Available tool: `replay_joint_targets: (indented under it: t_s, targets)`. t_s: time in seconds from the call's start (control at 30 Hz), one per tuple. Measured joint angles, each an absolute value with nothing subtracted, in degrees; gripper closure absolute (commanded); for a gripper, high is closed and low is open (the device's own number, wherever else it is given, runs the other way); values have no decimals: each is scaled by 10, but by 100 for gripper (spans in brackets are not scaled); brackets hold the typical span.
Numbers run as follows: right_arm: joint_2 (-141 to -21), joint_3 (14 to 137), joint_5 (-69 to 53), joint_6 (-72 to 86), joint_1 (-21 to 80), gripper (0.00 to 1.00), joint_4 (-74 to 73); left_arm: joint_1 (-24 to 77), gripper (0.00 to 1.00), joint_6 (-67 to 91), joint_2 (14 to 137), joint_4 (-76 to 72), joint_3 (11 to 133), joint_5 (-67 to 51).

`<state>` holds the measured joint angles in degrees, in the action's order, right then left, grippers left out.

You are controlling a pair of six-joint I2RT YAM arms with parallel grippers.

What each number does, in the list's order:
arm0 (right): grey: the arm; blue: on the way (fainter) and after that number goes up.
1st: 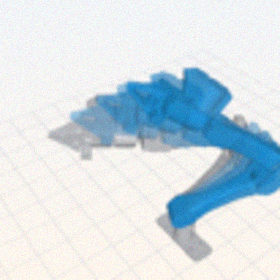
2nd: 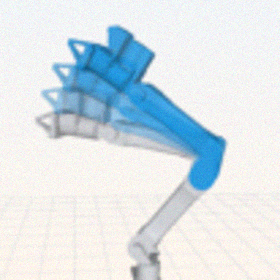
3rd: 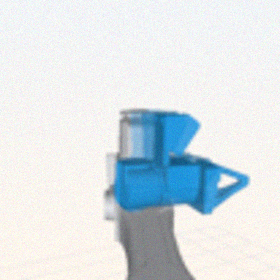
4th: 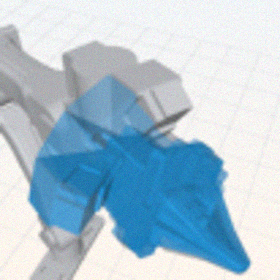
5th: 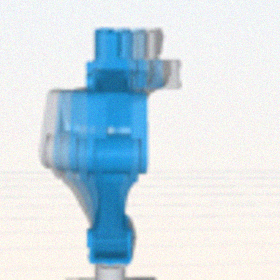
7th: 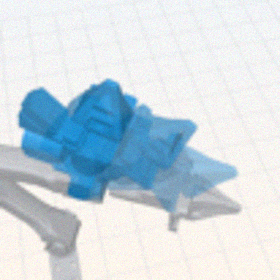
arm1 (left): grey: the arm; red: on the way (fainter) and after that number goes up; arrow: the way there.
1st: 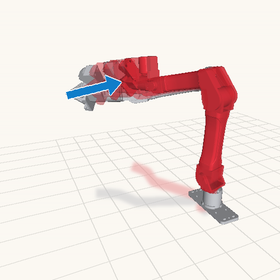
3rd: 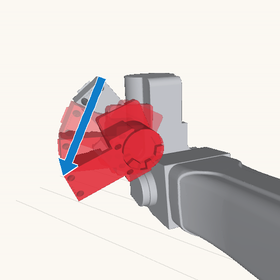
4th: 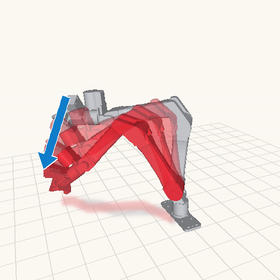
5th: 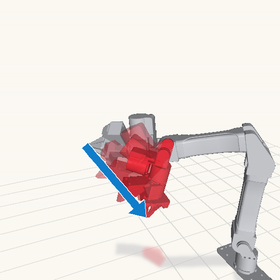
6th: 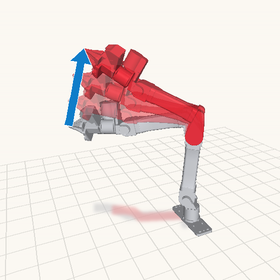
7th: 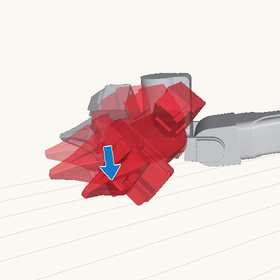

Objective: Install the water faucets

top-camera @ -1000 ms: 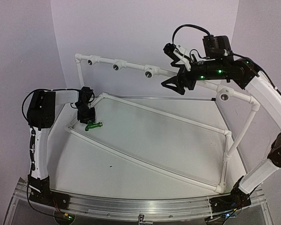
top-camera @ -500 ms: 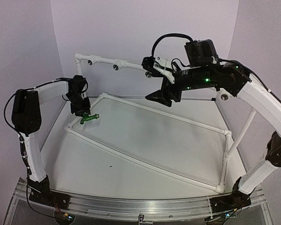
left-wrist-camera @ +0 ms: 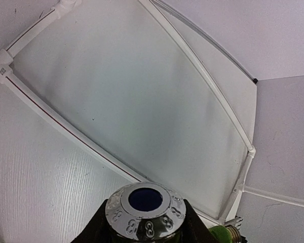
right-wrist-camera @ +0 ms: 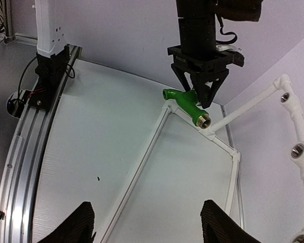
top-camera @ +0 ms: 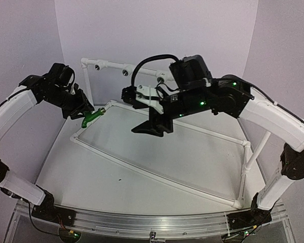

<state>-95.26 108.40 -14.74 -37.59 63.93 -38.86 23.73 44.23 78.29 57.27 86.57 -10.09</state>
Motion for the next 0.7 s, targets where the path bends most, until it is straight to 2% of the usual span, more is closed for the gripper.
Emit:
replay_joint_targets:
  t_s: [0.33, 0.5, 0.7]
  targets:
    - [-1121, 1229, -139, -298, 661, 36, -377, 264, 100, 447, 686, 569, 844, -110]
    - [-1149, 1260, -122, -315, 671, 37, -364, 268, 100, 426, 681, 565, 838, -160]
    - [-1146, 1244, -89, -405, 678, 35, -351, 269, 100, 390, 719, 578, 846, -255]
